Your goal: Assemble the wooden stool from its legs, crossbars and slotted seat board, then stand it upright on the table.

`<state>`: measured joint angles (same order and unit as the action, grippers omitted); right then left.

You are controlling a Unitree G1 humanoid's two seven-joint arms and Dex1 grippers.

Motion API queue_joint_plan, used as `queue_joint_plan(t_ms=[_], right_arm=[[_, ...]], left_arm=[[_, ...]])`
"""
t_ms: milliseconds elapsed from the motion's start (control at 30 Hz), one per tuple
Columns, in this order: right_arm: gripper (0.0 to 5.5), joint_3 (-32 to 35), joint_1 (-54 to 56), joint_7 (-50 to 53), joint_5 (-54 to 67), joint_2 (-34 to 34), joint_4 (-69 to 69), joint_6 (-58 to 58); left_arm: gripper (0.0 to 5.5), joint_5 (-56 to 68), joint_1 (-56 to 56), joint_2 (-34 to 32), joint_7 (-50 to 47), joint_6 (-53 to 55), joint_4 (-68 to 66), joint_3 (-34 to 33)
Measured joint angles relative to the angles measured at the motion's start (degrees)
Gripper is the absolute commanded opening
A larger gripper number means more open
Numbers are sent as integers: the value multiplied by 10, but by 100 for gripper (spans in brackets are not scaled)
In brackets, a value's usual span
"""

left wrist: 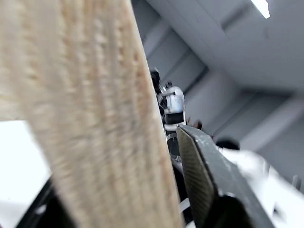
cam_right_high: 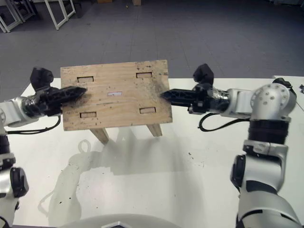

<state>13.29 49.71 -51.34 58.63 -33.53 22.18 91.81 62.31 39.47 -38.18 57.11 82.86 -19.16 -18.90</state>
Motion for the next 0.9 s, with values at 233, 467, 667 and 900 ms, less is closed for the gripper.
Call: queue_joint_plan(t_ms=[233, 467, 667, 900], right_arm=[[279, 85, 109, 210, -8, 77, 267, -4], [279, 186, 134, 256, -33, 86, 413, -154], [279, 294, 120, 280, 0, 106, 423, -286], [279, 162, -20, 337, -179, 176, 167, -558]], left_arm=[[313, -53, 143, 23, -180, 36, -389, -111], [313, -41, 173, 14, -290, -65, -543, -239], [313, -22, 162, 4, -312, -102, -522, -300], [313, -195, -1, 100, -361, -485, -147, -223]])
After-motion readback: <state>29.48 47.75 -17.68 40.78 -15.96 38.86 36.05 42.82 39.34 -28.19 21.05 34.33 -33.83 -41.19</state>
